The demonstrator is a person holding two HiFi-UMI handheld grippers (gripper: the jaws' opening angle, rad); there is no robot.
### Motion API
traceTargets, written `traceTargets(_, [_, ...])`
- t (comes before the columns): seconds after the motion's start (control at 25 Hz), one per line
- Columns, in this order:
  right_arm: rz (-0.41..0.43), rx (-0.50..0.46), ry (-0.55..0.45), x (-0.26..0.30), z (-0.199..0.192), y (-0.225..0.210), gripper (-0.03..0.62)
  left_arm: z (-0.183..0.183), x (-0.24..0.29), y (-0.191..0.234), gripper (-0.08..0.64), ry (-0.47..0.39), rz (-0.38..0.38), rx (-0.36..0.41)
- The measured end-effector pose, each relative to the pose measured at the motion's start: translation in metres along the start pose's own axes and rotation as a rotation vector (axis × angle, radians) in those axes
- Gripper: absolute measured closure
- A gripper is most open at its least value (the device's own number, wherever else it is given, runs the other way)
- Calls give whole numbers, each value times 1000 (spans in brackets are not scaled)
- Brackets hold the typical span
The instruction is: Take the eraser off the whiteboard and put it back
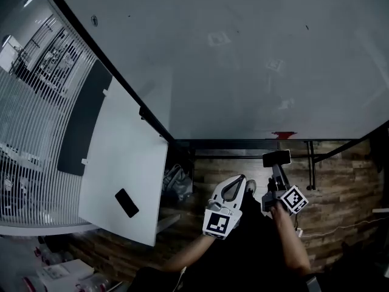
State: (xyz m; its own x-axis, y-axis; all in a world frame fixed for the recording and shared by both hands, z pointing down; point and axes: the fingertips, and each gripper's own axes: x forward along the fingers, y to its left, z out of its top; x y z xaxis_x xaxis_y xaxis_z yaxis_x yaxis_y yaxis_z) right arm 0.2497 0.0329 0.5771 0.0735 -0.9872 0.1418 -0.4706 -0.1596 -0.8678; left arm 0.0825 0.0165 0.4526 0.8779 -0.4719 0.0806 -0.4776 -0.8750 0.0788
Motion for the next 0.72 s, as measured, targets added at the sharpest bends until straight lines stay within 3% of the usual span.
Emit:
traceTargets(0.08, [-5, -26, -3, -8, -2, 10, 454, 1, -9, 0, 554, 0, 2, 6])
traceTargets(0.52, [19, -529, -10, -41, 12, 70, 454, 17, -25, -8, 554, -72, 40, -5])
traceTargets(0.72, [41, -690, -28, -56, 19, 92, 454, 23, -26, -13, 554, -80, 75, -13])
